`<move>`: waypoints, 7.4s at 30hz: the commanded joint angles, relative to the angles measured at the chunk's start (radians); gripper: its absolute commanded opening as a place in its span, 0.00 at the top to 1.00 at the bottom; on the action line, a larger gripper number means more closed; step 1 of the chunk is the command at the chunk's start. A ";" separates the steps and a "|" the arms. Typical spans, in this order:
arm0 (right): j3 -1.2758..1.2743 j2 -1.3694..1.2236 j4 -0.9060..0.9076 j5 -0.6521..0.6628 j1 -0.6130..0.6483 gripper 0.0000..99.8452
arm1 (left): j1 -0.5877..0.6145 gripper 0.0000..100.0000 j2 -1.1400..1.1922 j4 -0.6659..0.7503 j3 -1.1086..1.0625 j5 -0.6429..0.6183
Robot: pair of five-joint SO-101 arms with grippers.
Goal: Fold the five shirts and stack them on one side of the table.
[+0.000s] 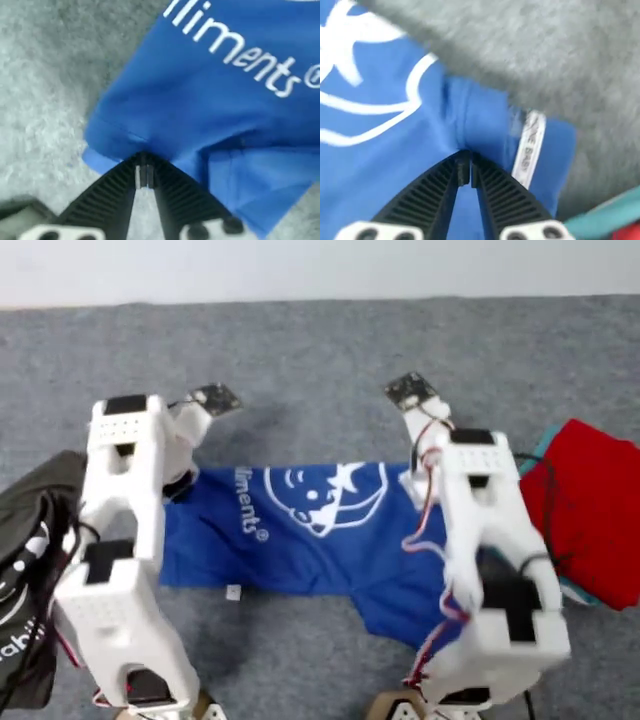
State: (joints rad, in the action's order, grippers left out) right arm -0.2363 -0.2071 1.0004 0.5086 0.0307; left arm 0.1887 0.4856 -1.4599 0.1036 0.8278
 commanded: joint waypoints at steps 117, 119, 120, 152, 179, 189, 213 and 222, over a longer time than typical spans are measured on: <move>0.658 -0.421 0.344 -0.012 0.027 0.99 | -0.015 0.99 0.095 0.195 0.061 -0.078; 0.658 -0.421 0.357 -0.012 0.027 0.99 | -0.014 0.99 0.126 0.164 0.134 -0.104; 0.658 -0.421 0.360 -0.012 0.027 0.99 | -0.014 0.99 0.138 0.150 0.166 -0.109; 0.658 -0.076 0.644 -0.012 0.053 0.99 | -0.235 0.99 -0.405 -0.176 -0.251 -0.064; 0.655 -0.019 0.684 -0.012 -0.047 0.99 | -0.083 0.99 -0.290 -0.199 -0.476 0.043; 0.658 -0.018 0.682 -0.012 -0.005 0.99 | -0.078 0.99 -0.443 -0.192 -0.530 0.046; 0.494 0.191 0.791 -0.048 -0.096 0.99 | -0.321 0.99 -0.770 -0.167 -0.456 -0.448; 0.451 0.199 0.791 -0.049 -0.116 0.99 | -0.175 0.95 -0.710 0.080 -0.568 -0.422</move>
State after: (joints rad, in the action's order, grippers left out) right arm 0.2087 -0.0644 1.7538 0.4718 -0.0721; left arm -0.0445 -0.2447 -1.4569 -0.4549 0.3813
